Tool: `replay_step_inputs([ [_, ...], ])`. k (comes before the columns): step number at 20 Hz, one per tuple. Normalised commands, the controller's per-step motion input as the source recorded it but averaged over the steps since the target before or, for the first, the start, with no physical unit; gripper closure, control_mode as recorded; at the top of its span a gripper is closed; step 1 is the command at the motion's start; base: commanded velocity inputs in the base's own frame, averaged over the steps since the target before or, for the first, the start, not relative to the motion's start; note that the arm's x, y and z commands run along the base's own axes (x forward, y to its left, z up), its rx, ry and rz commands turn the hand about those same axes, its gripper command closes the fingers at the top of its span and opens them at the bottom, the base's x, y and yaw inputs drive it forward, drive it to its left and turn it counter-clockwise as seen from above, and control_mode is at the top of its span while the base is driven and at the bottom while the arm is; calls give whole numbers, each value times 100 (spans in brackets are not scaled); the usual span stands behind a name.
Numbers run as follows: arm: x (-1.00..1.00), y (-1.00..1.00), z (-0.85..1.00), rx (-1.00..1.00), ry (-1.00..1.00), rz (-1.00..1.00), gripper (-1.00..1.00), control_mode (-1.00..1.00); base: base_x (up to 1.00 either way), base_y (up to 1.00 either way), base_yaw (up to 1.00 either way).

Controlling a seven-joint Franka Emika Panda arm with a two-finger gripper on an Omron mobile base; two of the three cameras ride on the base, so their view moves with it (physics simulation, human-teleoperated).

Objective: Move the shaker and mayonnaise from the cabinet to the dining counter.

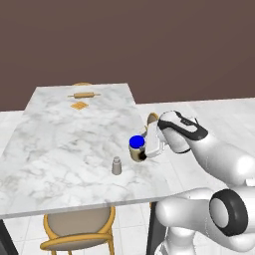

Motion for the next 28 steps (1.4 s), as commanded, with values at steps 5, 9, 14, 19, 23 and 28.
replay_step_inputs([
  [5,22,1,-20,0,0,1,100,-100,0,0,0],
  [9,21,7,-21,0,0,3,100,-100,0,0,0],
  [14,22,4,-18,0,0,4,100,-100,0,0,0],
  [19,10,9,-11,0,0,6,100,-100,0,0,0],
  [23,15,5,-14,0,0,3,100,-100,0,0,0],
  [28,18,1,-15,0,0,0,100,-100,0,0,0],
])
